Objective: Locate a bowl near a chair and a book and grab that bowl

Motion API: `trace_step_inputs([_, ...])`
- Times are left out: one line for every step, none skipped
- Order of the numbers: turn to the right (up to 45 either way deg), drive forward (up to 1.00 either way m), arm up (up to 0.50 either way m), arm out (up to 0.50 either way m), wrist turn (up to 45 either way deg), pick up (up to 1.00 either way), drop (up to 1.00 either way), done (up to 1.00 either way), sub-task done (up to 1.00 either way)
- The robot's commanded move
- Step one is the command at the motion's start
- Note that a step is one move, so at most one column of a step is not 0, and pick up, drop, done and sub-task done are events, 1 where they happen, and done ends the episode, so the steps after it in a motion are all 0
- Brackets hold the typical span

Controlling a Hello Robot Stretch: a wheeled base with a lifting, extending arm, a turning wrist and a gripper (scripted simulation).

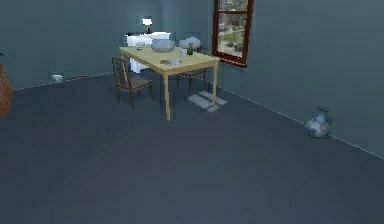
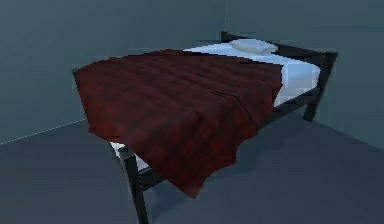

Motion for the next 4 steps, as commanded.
trace_step_inputs([-6.0,0.00,0.00,0.00,0.0,0.00,0.00,0.00,0.00])
trace_step_inputs([-3.0,0.00,0.00,0.00,0.0,0.00,0.00,0.00,0.00])
trace_step_inputs([0.0,0.30,0.00,0.00,0.0,0.00,0.00,0.00,0.00])
trace_step_inputs([-15.0,0.00,0.00,0.00,0.0,0.00,0.00,0.00,0.00])
